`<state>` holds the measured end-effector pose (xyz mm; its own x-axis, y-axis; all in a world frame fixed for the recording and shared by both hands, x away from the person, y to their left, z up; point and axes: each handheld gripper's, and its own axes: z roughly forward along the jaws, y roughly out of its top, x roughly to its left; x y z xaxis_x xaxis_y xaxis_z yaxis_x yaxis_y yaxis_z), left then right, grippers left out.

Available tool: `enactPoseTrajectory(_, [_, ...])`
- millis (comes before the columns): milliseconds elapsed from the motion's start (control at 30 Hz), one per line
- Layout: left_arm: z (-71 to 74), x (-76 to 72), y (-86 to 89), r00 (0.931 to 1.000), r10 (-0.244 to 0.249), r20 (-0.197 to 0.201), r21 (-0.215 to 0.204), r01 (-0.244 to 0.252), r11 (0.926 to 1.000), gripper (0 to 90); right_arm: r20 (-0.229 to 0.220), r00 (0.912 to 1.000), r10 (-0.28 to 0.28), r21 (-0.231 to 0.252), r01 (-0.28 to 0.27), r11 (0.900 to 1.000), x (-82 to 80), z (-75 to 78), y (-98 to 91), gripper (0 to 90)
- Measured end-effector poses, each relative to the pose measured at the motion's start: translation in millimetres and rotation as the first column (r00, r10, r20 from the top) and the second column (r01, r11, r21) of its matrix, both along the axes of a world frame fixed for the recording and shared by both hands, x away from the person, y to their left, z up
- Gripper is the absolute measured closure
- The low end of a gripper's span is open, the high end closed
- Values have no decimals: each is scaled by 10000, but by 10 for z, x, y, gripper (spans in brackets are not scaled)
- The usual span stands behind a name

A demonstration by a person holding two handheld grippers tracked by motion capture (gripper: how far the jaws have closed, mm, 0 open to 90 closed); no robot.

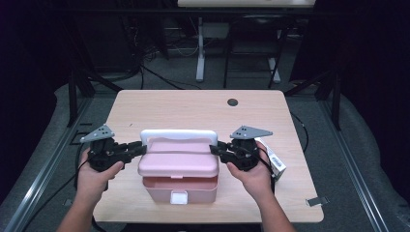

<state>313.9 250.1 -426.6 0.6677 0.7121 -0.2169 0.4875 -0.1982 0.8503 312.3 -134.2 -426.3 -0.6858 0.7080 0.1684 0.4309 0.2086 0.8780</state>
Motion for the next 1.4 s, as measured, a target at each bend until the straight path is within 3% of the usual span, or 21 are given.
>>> enactPoseTrajectory(67, [-9,-63,73,9999,123,-12,208,-122,9997,700,9,10000,-11,27,11,10000,0,-1,-2,739])
enactPoseTrajectory(200, [-62,-173,187,9993,361,5,223,-361,9991,769,40,10000,-47,83,47,10000,-3,3,-5,739])
enactPoseTrajectory(333, [-165,-340,250,9995,285,-119,458,-279,9986,816,50,10000,-48,123,47,9999,-5,9,-12,739])
enactPoseTrajectory(533, [-273,-470,242,9997,0,-241,644,15,9979,885,81,10000,-54,78,53,10000,-13,7,-9,739])
enactPoseTrajectory(800, [-354,-475,41,9971,-624,-447,902,662,9937,894,81,10000,-41,-1,41,10000,-24,0,-7,739])
enactPoseTrajectory(1167, [-316,-448,-212,9902,-1316,-470,1022,1358,9855,894,51,10000,-35,-27,35,10000,-33,-13,-7,739])
enactPoseTrajectory(1300, [-322,-448,-256,9885,-1440,-455,1147,1484,9823,894,60,10000,-10,-41,10,10000,-35,-13,-6,738])
enactPoseTrajectory(1400, [-315,-445,-250,9904,-1324,-391,1120,1360,9844,893,18,10000,8,-73,-8,10000,-38,-16,-10,737])
